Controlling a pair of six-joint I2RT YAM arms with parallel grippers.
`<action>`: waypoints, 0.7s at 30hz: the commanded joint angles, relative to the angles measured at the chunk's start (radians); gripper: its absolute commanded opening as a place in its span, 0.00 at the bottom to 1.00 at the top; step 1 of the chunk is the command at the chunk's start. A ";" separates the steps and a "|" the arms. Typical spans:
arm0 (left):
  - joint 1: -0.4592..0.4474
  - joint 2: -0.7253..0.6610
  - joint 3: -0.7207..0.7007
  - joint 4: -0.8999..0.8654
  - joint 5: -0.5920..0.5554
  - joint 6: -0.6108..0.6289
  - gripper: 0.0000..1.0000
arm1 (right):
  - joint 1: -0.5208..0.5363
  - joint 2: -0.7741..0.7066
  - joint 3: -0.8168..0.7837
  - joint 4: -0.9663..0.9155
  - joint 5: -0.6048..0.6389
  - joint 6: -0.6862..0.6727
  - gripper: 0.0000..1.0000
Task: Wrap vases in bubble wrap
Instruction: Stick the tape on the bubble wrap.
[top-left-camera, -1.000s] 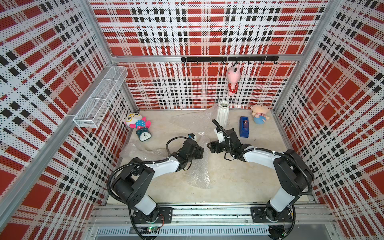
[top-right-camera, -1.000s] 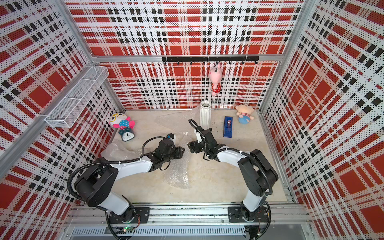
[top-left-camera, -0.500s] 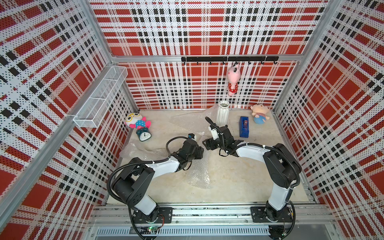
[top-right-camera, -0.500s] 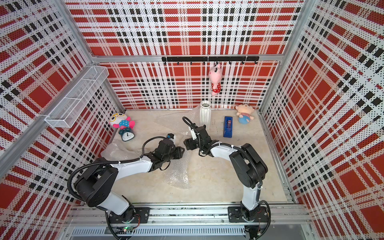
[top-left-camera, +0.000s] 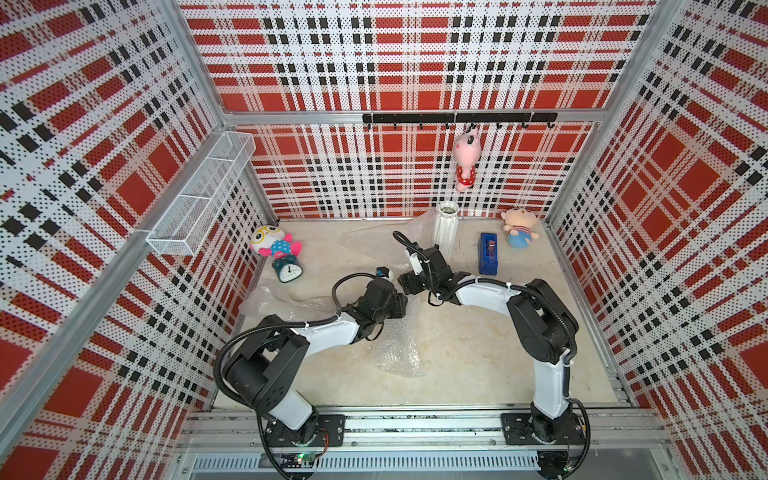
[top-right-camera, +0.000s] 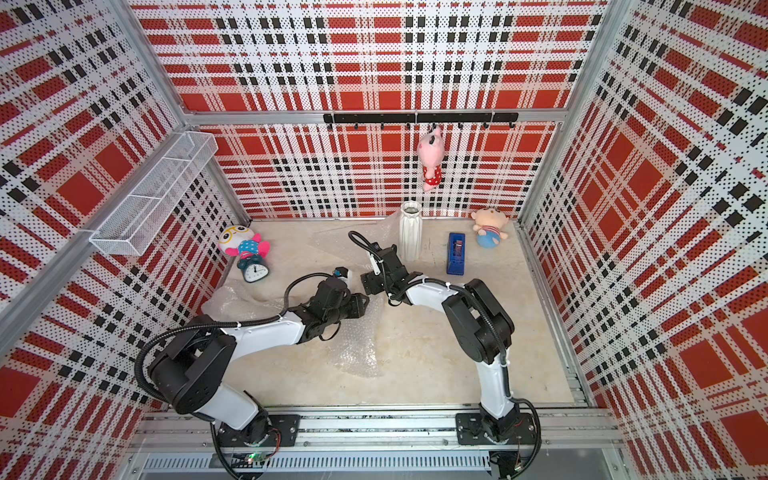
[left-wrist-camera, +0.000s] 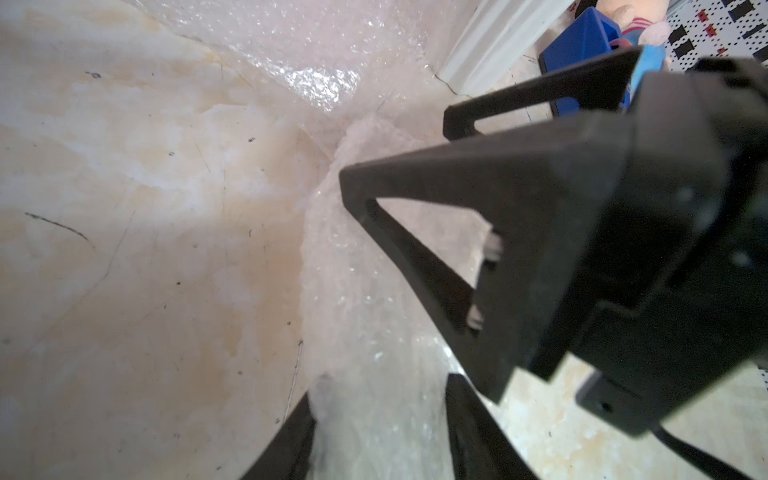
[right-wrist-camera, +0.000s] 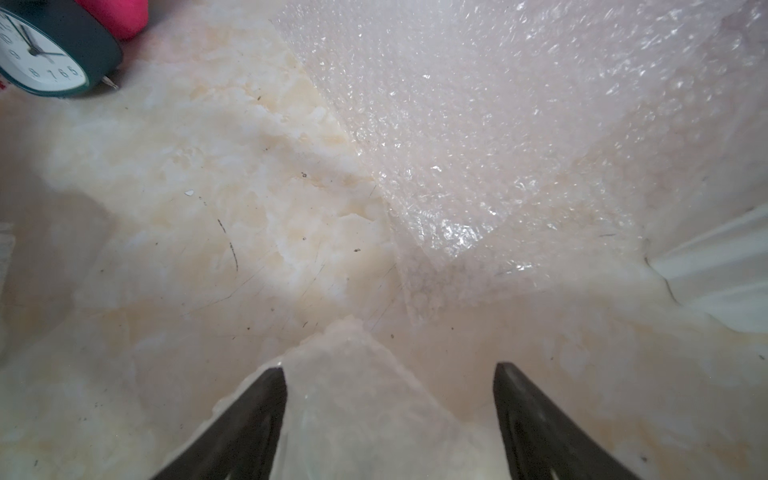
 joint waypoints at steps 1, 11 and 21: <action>-0.012 0.010 -0.030 -0.074 0.029 0.010 0.47 | 0.004 -0.019 0.054 -0.050 0.060 -0.047 0.84; -0.001 0.004 -0.036 -0.072 0.028 0.007 0.47 | -0.006 -0.299 -0.249 0.010 0.014 0.025 0.86; 0.003 0.002 -0.035 -0.077 0.028 0.009 0.47 | 0.007 -0.298 -0.383 0.061 -0.012 0.080 0.83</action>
